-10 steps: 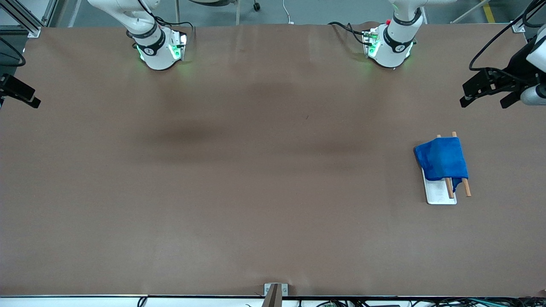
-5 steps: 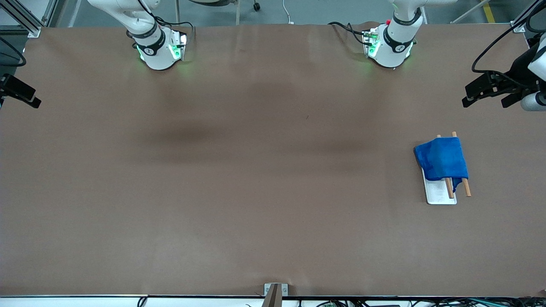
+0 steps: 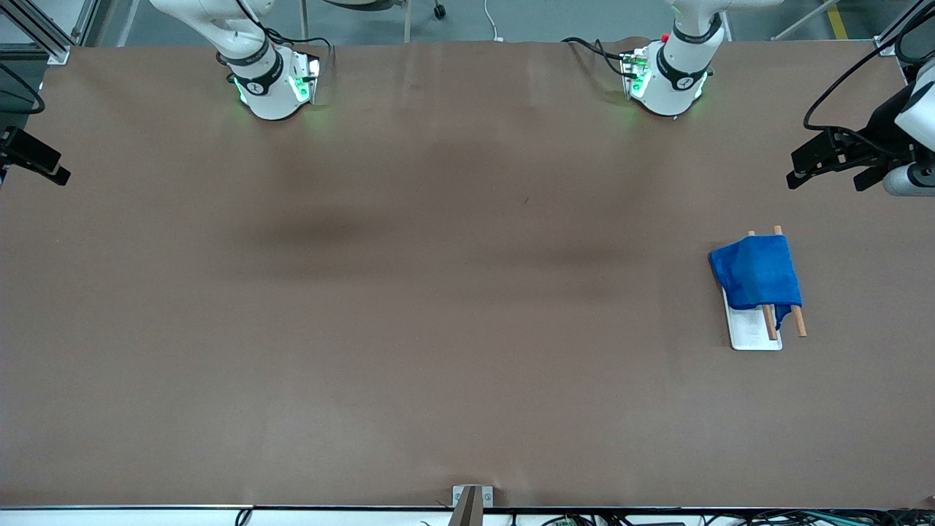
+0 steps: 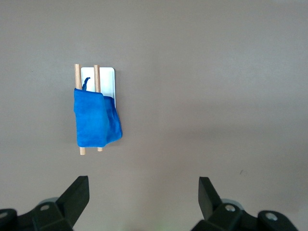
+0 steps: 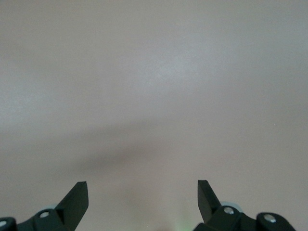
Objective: Right arm passes towel to left arm to hang
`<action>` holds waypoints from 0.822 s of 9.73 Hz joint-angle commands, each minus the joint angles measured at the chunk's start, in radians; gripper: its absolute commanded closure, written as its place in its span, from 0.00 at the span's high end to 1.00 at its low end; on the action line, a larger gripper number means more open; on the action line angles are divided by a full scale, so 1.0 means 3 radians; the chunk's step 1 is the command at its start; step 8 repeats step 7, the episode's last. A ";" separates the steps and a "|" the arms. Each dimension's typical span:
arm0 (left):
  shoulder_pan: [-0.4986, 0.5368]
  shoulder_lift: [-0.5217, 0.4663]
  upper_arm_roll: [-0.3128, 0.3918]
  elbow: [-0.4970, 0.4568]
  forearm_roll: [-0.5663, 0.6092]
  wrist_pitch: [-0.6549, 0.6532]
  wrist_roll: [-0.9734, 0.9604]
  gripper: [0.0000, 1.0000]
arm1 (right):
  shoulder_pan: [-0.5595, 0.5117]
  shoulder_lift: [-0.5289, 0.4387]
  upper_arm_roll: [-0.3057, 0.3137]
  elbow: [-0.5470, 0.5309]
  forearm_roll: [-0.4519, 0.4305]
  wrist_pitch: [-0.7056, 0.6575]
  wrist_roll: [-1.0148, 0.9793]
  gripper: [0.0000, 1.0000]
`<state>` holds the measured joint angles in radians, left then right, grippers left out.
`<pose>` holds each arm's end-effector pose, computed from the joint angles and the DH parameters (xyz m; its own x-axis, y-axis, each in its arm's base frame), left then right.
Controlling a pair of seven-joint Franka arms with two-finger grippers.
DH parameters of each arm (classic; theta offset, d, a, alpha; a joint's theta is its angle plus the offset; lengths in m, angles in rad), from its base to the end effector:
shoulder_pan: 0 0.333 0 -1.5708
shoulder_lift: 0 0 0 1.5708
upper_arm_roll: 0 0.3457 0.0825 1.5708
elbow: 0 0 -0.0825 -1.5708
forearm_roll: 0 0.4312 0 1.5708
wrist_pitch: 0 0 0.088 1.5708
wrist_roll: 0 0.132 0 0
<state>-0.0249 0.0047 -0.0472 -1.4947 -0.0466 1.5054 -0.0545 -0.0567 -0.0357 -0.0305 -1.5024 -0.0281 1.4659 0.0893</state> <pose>0.5951 -0.0493 0.6600 0.9998 -0.0207 0.0035 -0.0208 -0.9987 0.0469 0.5757 -0.0547 0.6763 0.9840 -0.1784 0.0016 -0.1784 -0.9836 0.0268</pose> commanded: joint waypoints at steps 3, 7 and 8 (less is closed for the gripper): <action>-0.0019 0.0005 -0.0057 -0.0105 0.0135 0.0039 0.0054 1.00 | -0.0067 0.0017 0.0055 0.0043 0.0002 -0.0029 0.0014 1.00; -0.0009 0.0000 -0.0057 -0.0100 0.0109 0.0029 0.0028 1.00 | -0.0067 0.0017 0.0055 0.0043 0.0002 -0.0029 0.0014 1.00; -0.0009 0.0000 -0.0057 -0.0100 0.0109 0.0029 0.0028 1.00 | -0.0067 0.0017 0.0055 0.0043 0.0002 -0.0029 0.0014 1.00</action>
